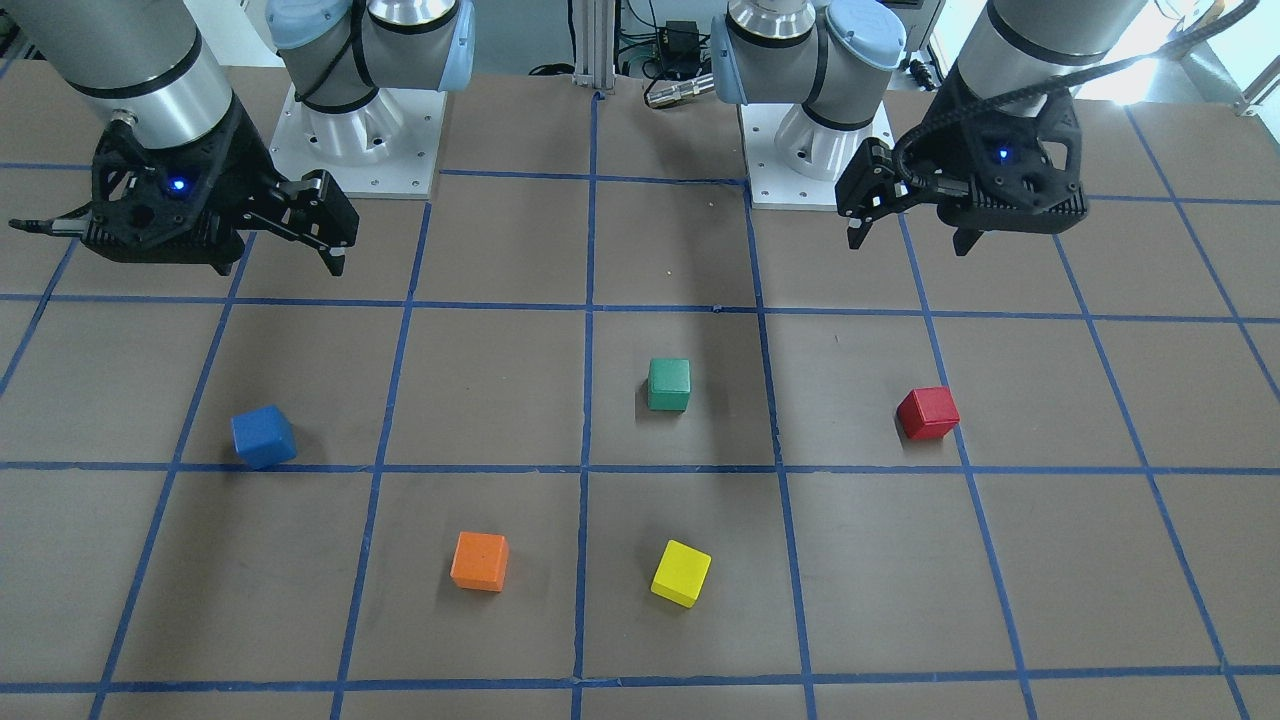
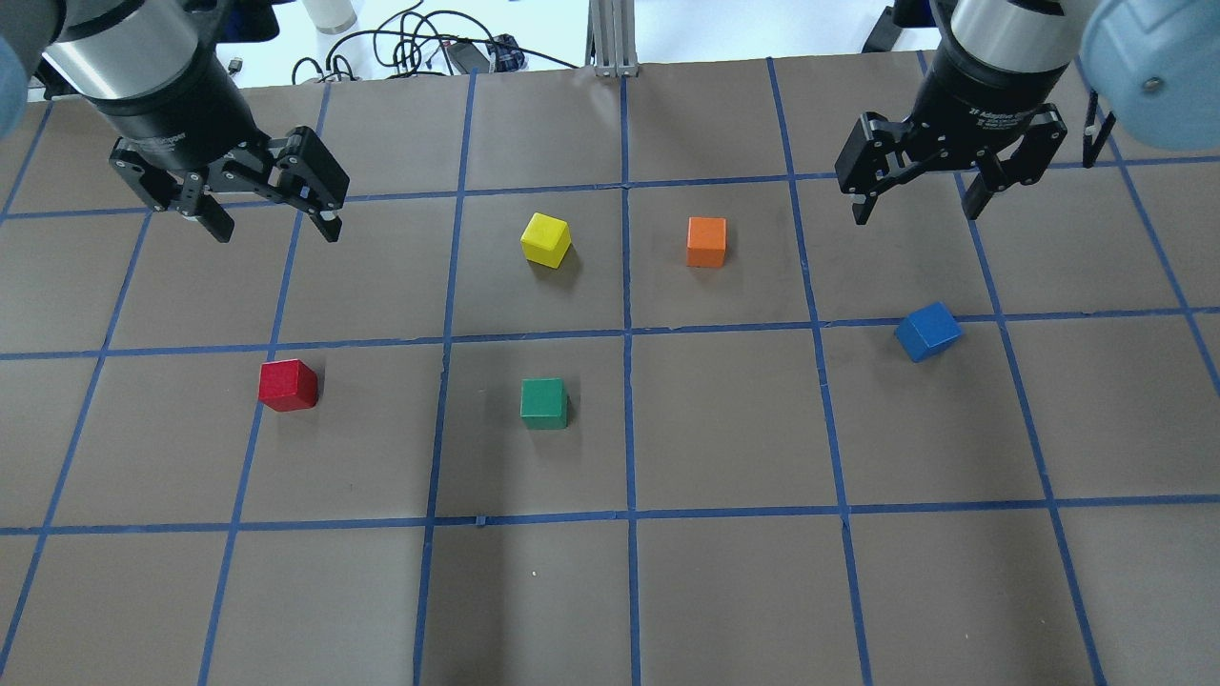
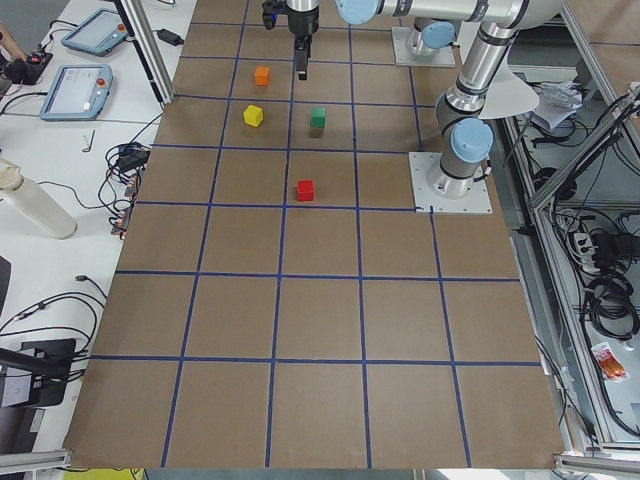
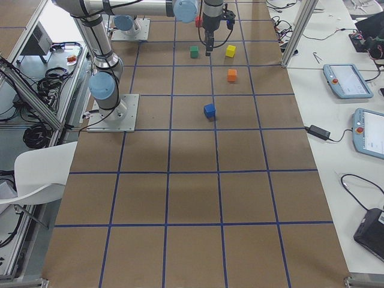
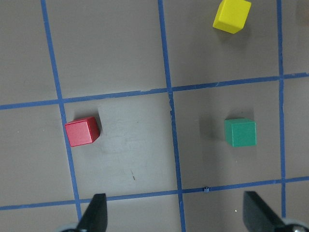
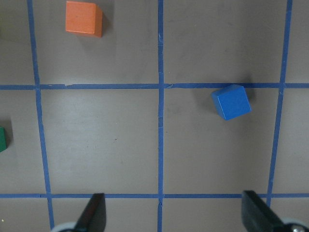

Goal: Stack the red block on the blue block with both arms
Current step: 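Move the left gripper down toward the red cube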

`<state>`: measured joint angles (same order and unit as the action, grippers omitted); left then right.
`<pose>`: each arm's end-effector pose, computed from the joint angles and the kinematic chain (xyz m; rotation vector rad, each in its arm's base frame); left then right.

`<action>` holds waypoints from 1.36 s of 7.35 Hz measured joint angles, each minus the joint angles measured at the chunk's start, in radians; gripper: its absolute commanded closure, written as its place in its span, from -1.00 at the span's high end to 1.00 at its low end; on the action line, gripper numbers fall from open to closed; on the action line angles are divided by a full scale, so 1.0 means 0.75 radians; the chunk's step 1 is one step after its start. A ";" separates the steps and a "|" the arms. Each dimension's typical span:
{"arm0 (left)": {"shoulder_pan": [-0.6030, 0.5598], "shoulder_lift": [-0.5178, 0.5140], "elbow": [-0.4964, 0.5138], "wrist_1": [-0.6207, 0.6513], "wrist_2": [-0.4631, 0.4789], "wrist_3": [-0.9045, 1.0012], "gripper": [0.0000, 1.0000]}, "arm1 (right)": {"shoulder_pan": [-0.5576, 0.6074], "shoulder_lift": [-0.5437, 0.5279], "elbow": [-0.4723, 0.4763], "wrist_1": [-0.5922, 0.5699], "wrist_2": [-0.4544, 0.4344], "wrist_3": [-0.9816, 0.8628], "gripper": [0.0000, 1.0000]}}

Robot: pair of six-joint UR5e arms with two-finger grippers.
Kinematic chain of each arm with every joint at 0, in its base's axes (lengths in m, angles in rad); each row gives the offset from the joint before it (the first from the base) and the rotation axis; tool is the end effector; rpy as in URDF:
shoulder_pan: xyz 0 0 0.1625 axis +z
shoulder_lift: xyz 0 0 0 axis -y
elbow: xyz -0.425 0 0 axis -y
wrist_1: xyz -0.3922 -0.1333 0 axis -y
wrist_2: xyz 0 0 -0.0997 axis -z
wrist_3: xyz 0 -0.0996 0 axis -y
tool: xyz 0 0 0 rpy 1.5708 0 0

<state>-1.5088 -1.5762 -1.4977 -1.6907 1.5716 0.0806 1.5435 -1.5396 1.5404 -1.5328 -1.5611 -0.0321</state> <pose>-0.1027 -0.4953 0.5094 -0.0292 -3.1375 -0.0818 0.1205 -0.5047 0.4836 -0.0072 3.1302 0.0602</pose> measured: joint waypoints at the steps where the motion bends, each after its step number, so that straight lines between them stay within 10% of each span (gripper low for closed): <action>1: -0.003 -0.005 0.008 -0.011 0.000 -0.035 1.00 | 0.000 -0.003 0.000 0.000 -0.001 0.000 1.00; 10: 0.077 -0.106 -0.031 0.121 0.029 0.171 1.00 | -0.001 -0.005 0.001 -0.008 -0.020 -0.012 1.00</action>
<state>-1.4510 -1.6554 -1.5213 -1.5999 1.5935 0.2092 1.5429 -1.5432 1.5414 -1.5385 -1.5758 -0.0414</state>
